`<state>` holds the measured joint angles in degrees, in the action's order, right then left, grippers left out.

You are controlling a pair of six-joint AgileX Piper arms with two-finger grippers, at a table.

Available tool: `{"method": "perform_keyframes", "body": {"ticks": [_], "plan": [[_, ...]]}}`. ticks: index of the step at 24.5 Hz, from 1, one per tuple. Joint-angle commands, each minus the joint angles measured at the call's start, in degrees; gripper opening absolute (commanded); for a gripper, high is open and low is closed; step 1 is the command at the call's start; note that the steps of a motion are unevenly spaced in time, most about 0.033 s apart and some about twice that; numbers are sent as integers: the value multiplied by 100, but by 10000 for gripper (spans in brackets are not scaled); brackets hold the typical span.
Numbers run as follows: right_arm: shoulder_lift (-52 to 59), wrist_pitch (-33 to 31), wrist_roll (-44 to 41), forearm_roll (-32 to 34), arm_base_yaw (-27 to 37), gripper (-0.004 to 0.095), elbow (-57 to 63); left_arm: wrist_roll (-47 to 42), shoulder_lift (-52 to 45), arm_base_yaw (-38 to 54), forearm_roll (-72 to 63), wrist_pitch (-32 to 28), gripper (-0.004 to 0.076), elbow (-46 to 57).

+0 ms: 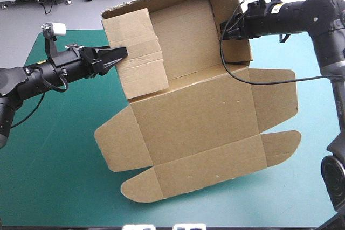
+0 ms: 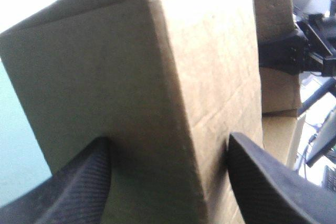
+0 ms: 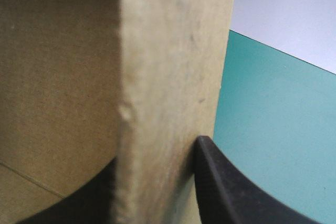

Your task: Fold the box

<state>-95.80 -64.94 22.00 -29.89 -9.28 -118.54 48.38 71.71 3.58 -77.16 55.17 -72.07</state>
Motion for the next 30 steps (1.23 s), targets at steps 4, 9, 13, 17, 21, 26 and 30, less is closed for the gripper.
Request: {"method": "perform_keyframes", "body": {"ticks": [4,9,13,17,21,26,30], "plan": [[-99,978,-474,165,-927,-16,-141,-808,-235,-687,1314,-1136,405,-181],[-219,1321,-807,481,-1239,-16,-141,-2097,-186,-1352,3127,-2265,405,-181],[-229,1496,-901,251,-1250,-16,-141,-2870,37,-1700,3788,-2335,405,-181],[-229,1503,-823,70,-1289,-16,-141,-3438,331,-2018,4191,-2701,357,-181],[-229,1406,-648,-280,-1292,-17,-141,-3535,431,-2267,4177,-3399,253,-181],[-218,1095,-400,-333,-1292,-17,-141,-3242,420,-2376,4245,-3692,0,-181],[-218,573,-400,212,-1292,-17,-141,-3101,420,-2376,4555,-3470,-8,-181]]}}
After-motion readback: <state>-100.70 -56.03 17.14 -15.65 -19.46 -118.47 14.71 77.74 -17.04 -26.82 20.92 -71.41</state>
